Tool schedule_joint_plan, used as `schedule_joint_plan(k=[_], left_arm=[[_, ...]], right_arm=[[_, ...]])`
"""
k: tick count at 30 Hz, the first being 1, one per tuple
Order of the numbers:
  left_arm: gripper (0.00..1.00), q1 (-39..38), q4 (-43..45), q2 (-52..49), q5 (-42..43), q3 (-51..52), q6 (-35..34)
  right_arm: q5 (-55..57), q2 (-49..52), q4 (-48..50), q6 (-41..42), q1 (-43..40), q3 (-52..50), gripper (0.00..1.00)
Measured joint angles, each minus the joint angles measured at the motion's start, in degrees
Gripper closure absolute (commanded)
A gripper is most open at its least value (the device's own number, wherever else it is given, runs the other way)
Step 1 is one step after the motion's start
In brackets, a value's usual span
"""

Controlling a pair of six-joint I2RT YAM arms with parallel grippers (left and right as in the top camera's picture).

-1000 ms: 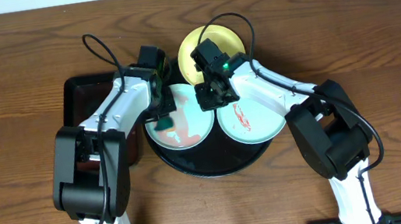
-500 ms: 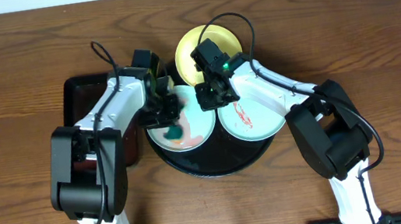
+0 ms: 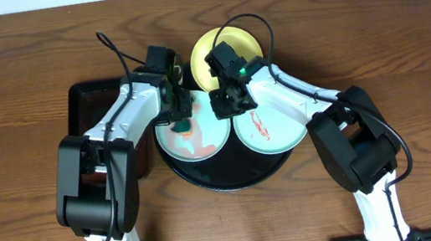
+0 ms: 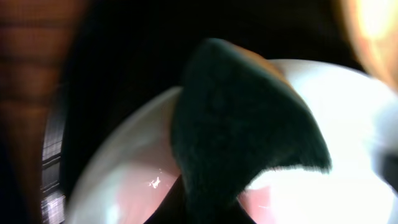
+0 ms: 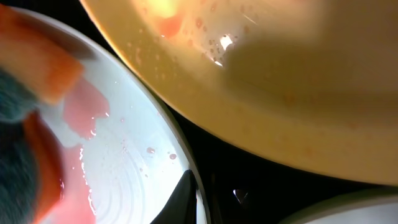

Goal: Clean dirty plates on tray and stack at the side

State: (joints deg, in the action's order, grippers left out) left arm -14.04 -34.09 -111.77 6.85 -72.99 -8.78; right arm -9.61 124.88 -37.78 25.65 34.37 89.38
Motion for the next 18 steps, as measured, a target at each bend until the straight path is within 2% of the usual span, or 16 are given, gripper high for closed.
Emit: schedule_joint_plan(k=[6, 13, 18], left_arm=[[0.92, -0.5, -6.6, 0.0, -8.5, -1.4, -6.6], [0.93, -0.1, -16.5, 0.6, -10.6, -7.0, -10.2], [0.93, 0.6, -20.9, 6.6, -11.1, -9.9, -11.0]], right_arm=[[0.0, 0.0, 0.0, 0.0, 0.0, 0.0, 0.93], [0.0, 0.0, 0.0, 0.0, 0.0, 0.0, 0.94], [-0.1, 0.0, 0.0, 0.0, 0.0, 0.0, 0.98]])
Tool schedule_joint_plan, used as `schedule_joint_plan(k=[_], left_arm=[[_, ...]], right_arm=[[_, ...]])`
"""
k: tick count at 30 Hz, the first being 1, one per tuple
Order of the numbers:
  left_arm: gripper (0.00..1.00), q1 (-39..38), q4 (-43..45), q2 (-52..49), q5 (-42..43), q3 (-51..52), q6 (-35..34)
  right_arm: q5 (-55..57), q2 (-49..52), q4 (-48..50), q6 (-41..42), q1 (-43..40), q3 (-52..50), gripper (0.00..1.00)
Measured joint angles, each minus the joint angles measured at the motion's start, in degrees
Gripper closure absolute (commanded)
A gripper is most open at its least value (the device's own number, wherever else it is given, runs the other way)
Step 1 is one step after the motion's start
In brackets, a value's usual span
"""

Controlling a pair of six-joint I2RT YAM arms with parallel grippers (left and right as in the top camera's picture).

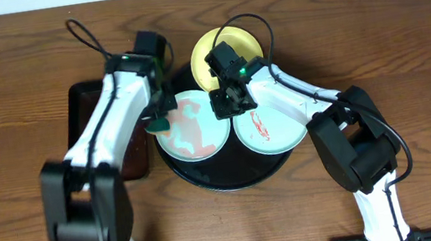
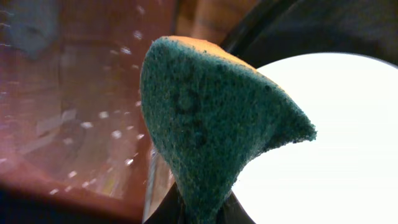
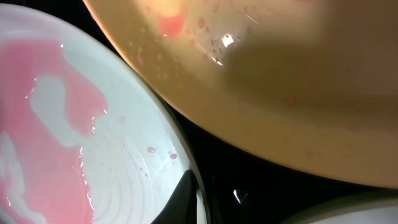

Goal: Clean dirty plates on tray and stack at the side

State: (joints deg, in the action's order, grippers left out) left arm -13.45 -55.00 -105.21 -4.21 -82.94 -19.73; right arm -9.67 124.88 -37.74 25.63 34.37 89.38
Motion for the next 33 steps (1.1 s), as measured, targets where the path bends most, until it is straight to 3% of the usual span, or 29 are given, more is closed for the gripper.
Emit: schedule_joint_plan(k=[8, 22, 33], left_arm=[[0.93, 2.5, -1.7, 10.8, -0.3, -1.3, 0.0], [0.93, 5.5, -1.6, 11.0, -0.5, -1.3, 0.0], [0.93, 5.5, -1.6, 11.0, -0.5, -1.3, 0.0]], right_arm=[[-0.2, 0.0, 0.0, -0.5, 0.0, 0.0, 0.99], [1.4, -5.9, -5.2, -4.2, 0.8, 0.8, 0.99], [18.5, -17.5, -10.4, -6.4, 3.6, 0.8, 0.99]])
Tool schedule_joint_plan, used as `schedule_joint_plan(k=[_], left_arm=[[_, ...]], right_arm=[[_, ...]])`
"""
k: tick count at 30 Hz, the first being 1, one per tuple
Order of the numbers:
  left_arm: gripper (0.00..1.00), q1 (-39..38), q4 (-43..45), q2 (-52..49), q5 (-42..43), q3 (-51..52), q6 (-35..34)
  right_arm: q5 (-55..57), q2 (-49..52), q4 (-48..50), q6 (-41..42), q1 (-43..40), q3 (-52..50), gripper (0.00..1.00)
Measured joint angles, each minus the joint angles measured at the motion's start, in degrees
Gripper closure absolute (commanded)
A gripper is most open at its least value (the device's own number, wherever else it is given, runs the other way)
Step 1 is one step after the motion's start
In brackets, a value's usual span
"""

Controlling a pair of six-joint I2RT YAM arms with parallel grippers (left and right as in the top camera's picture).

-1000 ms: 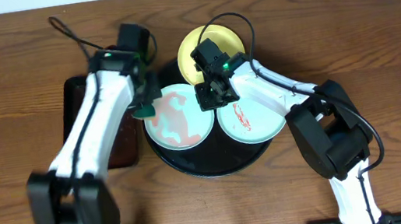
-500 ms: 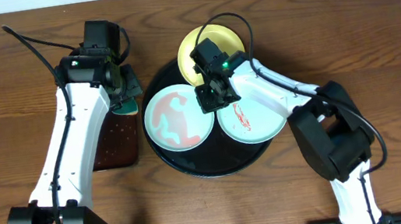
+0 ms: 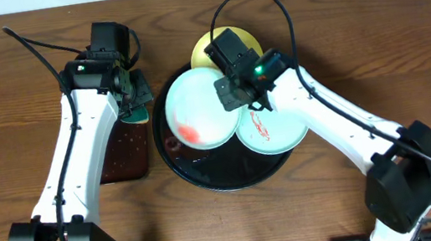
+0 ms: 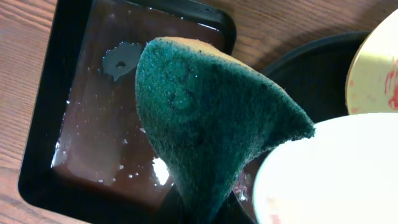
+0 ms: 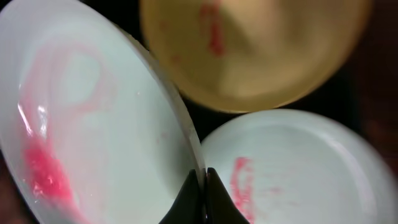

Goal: Clean dirty plates on tray and stack at the side

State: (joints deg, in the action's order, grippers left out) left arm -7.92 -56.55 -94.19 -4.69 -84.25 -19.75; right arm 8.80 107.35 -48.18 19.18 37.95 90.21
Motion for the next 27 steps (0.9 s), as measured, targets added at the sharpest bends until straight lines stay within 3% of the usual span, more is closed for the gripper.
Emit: schedule_joint_plan(k=[17, 27], left_arm=[[0.92, 0.0, 0.0, 0.0, 0.0, 0.0, 0.0], [0.93, 0.0, 0.0, 0.0, 0.0, 0.0, 0.0]], right_arm=[[46.2, -2.0, -1.8, -1.4, 16.4, 0.0, 0.99], [54.1, -2.2, -1.8, -1.4, 17.4, 0.0, 0.99]])
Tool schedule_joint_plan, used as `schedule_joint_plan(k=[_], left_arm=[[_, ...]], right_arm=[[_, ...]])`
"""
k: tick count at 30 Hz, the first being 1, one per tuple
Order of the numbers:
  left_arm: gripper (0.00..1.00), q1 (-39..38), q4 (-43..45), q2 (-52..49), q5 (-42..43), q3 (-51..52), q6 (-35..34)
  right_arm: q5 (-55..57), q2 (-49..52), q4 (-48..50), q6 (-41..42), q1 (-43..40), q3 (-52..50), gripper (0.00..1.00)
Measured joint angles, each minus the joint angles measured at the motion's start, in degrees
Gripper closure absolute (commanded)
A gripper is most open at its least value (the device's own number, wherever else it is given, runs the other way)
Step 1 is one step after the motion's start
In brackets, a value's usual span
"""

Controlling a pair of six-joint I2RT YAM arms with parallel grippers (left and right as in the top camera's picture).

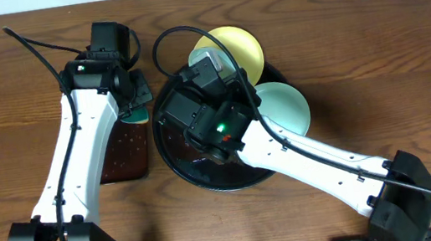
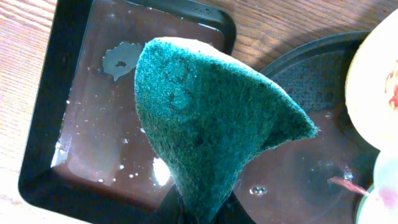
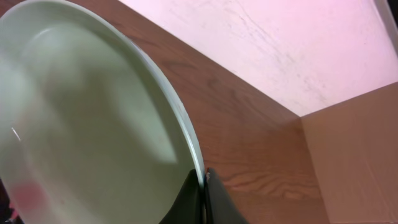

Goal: Clean dirty plates on tray and stack at the side
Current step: 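Grasp the scrubbed pale green plate with the right gripper and lift, then place the pale green plate on the table right of the tray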

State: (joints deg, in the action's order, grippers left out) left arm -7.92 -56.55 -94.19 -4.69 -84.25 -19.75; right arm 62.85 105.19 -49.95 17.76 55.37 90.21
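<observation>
My right gripper [image 3: 203, 182] is shut on the rim of a white plate [image 3: 93, 124]. The plate stands tipped up on edge, with a faint pink trace near its bottom left. In the overhead view my right arm [image 1: 216, 124] lies over the round black tray [image 1: 177, 161] and hides that plate. A yellow plate [image 1: 232, 49] and a pale green plate [image 1: 285, 106] rest on the tray's back and right. My left gripper [image 2: 205, 213] is shut on a green sponge [image 2: 211, 118], held over the gap between the two trays.
A rectangular black tray [image 2: 81, 124] of brownish water lies left of the round tray [image 2: 311, 81], whose floor is wet. The yellow plate [image 2: 373, 81] has red smears. Brown wooden table [image 1: 374, 47] surrounds both trays. A pink wall shows beyond the table's far edge.
The right arm has swung over the round tray's left half and turned, so the white plate went from tilted over the tray to upright on edge. The left arm and sponge have not moved.
First the sponge lay on the pink-smeared white plate while my right gripper pinched its rim. Then the sponge was off the plate at its left edge. Later it hung by the water tray and the plate was raised, tilted. Now the plate stands on edge.
</observation>
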Motion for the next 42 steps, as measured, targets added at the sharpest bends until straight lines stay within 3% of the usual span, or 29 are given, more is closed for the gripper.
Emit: schedule_joint_plan(k=[13, 26, 35, 42], left_arm=[[0.92, 0.0, 0.0, 0.0, 0.0, 0.0, 0.0], [0.93, 0.0, 0.0, 0.0, 0.0, 0.0, 0.0], [0.93, 0.0, 0.0, 0.0, 0.0, 0.0, 0.0], [0.93, 0.0, 0.0, 0.0, 0.0, 0.0, 0.0]], right_arm=[[-0.9, -0.1, -0.4, 0.8, 0.0, 0.0, 0.99], [-24.8, -0.4, -1.7, 2.6, -8.3, 0.0, 0.99], [-52.4, -8.1, -3.1, 2.1, -28.4, 0.0, 0.99], [-59.9, -10.9, -8.6, 1.0, -47.6, 0.0, 0.99]])
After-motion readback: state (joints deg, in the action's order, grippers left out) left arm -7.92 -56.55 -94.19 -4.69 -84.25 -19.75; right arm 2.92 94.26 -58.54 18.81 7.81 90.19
